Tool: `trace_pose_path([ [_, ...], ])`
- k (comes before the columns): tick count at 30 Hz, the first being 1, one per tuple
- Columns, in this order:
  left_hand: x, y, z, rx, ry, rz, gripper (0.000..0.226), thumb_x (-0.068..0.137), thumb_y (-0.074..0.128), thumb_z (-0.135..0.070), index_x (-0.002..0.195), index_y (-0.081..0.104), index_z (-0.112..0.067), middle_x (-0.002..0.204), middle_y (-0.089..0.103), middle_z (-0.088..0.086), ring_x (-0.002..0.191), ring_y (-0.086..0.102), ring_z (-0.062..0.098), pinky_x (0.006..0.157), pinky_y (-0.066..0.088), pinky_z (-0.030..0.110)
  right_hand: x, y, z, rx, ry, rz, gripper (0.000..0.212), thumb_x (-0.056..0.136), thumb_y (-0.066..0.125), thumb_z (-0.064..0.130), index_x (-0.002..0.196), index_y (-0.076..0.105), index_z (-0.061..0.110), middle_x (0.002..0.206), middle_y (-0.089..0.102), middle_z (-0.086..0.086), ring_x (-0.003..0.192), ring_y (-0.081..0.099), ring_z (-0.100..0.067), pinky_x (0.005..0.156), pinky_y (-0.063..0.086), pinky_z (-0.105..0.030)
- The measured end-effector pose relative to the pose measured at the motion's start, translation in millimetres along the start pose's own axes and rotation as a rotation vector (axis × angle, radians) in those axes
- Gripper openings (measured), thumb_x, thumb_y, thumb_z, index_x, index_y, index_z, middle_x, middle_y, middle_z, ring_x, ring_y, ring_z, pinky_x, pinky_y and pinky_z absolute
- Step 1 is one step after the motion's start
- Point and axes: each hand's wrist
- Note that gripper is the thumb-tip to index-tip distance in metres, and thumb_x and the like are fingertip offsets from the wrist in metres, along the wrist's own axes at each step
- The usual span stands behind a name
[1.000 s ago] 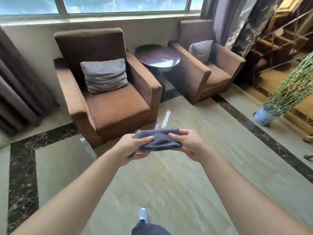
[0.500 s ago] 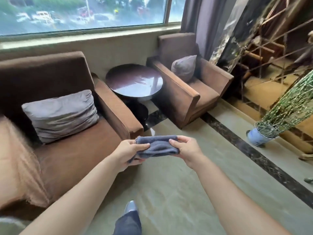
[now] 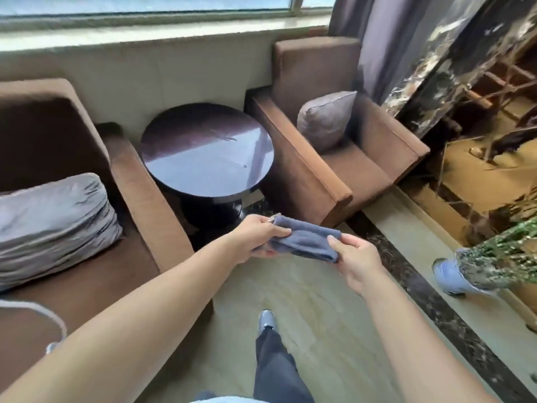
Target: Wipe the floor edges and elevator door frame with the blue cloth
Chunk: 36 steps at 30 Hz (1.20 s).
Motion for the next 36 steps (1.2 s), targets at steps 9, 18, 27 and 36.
trace_pose_path([
  [9, 128.2, -74.1, -45.4, -0.334, -0.198, -0.406, 0.015, 0.075, 0.075, -0.016, 0.088, 0.071, -0.014, 0.082, 0.077, 0.006, 0.068, 0.074, 0.019, 0.057, 0.057, 0.029, 195.0, 112.7, 66.1, -0.308, 0.135, 0.375, 0.012, 0.091, 0.059, -0.002, 0.103, 0.063, -0.002, 0.099, 0.066, -0.022, 0.086, 0.062, -0.032, 0.082, 0.053, -0.049],
  [18, 268.3, -198.7, -37.0, -0.495, -0.207, -0.669, 0.022, 0.086, 0.068, -0.013, 0.108, 0.066, -0.01, 0.097, 0.07, 0.009, 0.081, 0.065, 0.022, 0.069, 0.052, 0.031, 359.1, 285.9, 45.8, -0.71, 0.077, 0.529, 0.018, 0.085, 0.067, 0.01, 0.102, 0.064, 0.014, 0.105, 0.07, -0.014, 0.102, 0.066, -0.032, 0.086, 0.056, -0.052],
  [27, 385.2, -244.5, -5.4, -0.162, -0.348, -0.892, 0.021, 0.08, 0.074, -0.032, 0.093, 0.069, -0.017, 0.091, 0.071, 0.005, 0.089, 0.066, 0.025, 0.078, 0.058, 0.041, 478.5, 365.8, 8.3, -1.048, -0.057, 0.529, 0.016, 0.084, 0.066, 0.017, 0.099, 0.065, 0.022, 0.101, 0.069, 0.0, 0.095, 0.063, -0.02, 0.088, 0.053, -0.033],
  [36, 427.4, -246.2, 5.1, 0.178, -0.504, -0.871, 0.033, 0.086, 0.063, -0.037, 0.106, 0.056, -0.013, 0.101, 0.061, 0.003, 0.087, 0.053, 0.023, 0.072, 0.041, 0.031, 519.8, 367.4, -18.8, -1.188, -0.078, 0.676, 0.034, 0.087, 0.06, 0.02, 0.121, 0.058, 0.016, 0.113, 0.064, -0.004, 0.1, 0.056, -0.02, 0.08, 0.039, -0.024],
])
Point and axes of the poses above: each hand's wrist, its own x-axis towards the middle knuckle, its own y-axis out of the palm, z = x × y
